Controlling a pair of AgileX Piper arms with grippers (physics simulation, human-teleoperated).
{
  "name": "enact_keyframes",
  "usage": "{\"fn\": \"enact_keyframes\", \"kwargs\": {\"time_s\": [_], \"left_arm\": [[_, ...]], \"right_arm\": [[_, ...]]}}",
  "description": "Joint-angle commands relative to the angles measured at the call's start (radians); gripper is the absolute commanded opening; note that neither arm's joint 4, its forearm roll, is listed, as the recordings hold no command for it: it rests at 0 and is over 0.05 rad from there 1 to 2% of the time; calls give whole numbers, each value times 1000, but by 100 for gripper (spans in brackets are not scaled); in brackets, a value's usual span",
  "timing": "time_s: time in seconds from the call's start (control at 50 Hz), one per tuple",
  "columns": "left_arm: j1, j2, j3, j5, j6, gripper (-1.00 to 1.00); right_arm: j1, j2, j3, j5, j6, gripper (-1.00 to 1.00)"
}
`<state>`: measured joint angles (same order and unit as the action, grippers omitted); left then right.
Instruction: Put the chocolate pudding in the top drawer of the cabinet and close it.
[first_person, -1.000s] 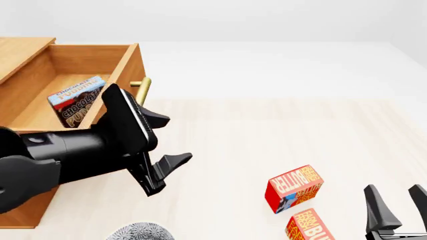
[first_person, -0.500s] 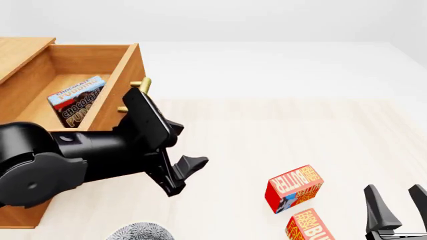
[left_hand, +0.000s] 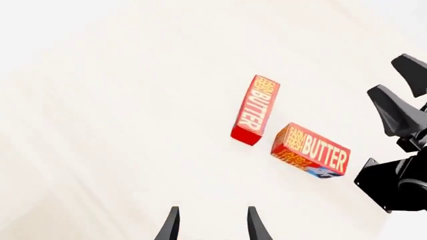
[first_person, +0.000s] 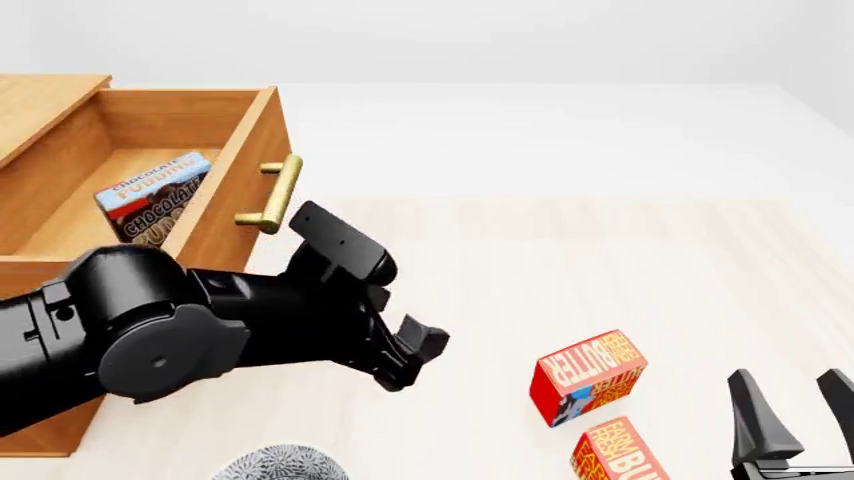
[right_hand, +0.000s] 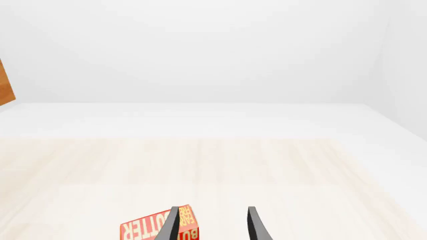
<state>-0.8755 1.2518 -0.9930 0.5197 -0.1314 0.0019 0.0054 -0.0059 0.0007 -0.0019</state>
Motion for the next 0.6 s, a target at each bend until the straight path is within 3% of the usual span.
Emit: {"fn": "enact_keyframes", "kwargs": {"time_s": [0.02,0.14,0.22,0.3,0.6], "left_arm": [[10,20,15,6,-119,100],[59,9,38,9,-118,100],[117,-23,48,24,-58,100],[117,-22,47,25,-76,100],[220,-47,87,21,-36,100]], "right_arm": [[0,0,0,0,0,100],[0,0,0,0,0,100],[0,0,0,0,0,100],[0,0,0,0,0,100],[0,0,0,0,0,100]]}}
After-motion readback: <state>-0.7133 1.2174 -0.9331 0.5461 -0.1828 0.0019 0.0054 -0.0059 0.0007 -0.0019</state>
